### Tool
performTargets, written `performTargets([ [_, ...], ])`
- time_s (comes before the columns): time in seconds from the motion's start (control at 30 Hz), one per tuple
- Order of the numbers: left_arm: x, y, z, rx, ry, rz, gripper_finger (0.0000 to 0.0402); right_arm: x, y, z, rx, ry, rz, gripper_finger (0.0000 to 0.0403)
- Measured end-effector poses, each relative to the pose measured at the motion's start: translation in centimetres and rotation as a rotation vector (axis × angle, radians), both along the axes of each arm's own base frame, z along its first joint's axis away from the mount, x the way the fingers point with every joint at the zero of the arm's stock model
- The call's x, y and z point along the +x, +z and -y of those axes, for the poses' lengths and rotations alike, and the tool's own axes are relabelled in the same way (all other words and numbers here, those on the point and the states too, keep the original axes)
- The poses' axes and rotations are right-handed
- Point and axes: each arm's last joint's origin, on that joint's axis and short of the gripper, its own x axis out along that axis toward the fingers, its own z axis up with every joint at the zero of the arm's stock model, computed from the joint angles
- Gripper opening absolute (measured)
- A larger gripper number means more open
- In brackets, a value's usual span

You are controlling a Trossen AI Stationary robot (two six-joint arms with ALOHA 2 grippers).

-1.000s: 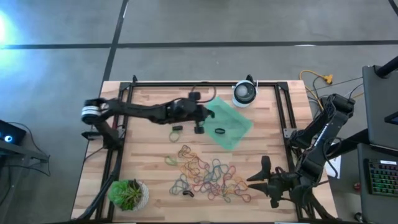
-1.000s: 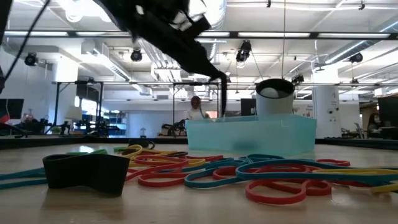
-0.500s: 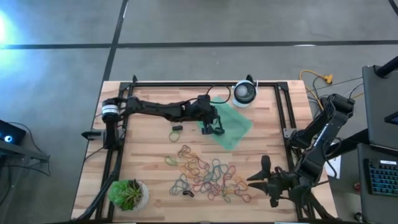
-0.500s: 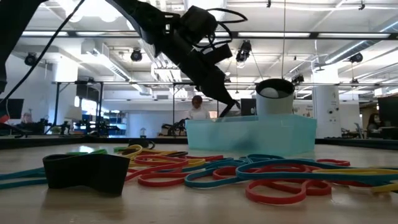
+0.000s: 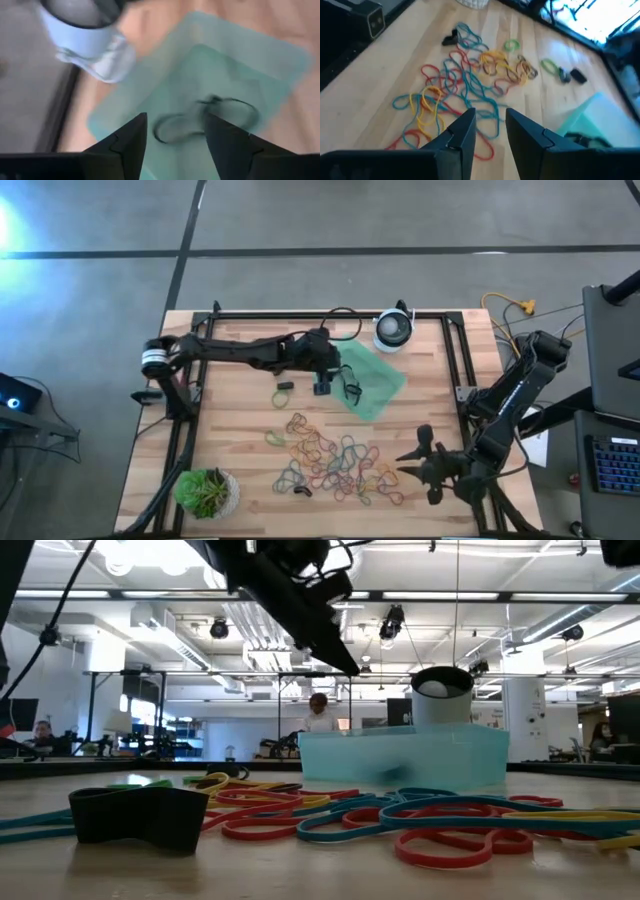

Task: Pick and place rubber bands into bin
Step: Put the yellow rubber band into the blue bin

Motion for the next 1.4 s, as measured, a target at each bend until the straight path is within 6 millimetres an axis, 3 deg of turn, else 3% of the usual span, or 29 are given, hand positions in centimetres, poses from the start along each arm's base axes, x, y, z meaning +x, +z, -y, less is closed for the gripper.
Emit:
performTargets([
  [0.17, -2.4, 0.9, 2.4, -0.194, -0.146, -0.122, 0.0181, 0.2, -1.7, 0.6, 0.173, 0.017, -0.110, 0.0093],
  [0.27, -3.9, 0.5, 4.7, -0.273, -0.208, -0.196, 0.0181, 0.4, -2.7, 0.7, 0.240, 0.056, -0.117, 0.0090],
  [0.47, -6.9, -0.3, 9.9, -0.301, -0.309, -0.231, 0.0181, 0.5, -4.9, 0.8, 0.225, 0.048, -0.163, 0.0082],
  [0.67, -10.1, -0.8, 13.7, -0.285, -0.329, -0.186, 0.0180, 1.7, -7.5, 0.9, 0.213, -0.059, -0.222, 0.0077],
  [1.0, -14.1, -0.9, 16.2, -0.256, -0.287, -0.082, 0.0180, 3.1, -7.9, 0.3, 0.268, -0.106, -0.241, 0.0126],
  [1.4, -15.0, -0.9, 17.0, -0.252, -0.278, -0.060, 0.0180, 3.4, -9.5, 0.1, 0.316, -0.113, -0.312, 0.0171],
])
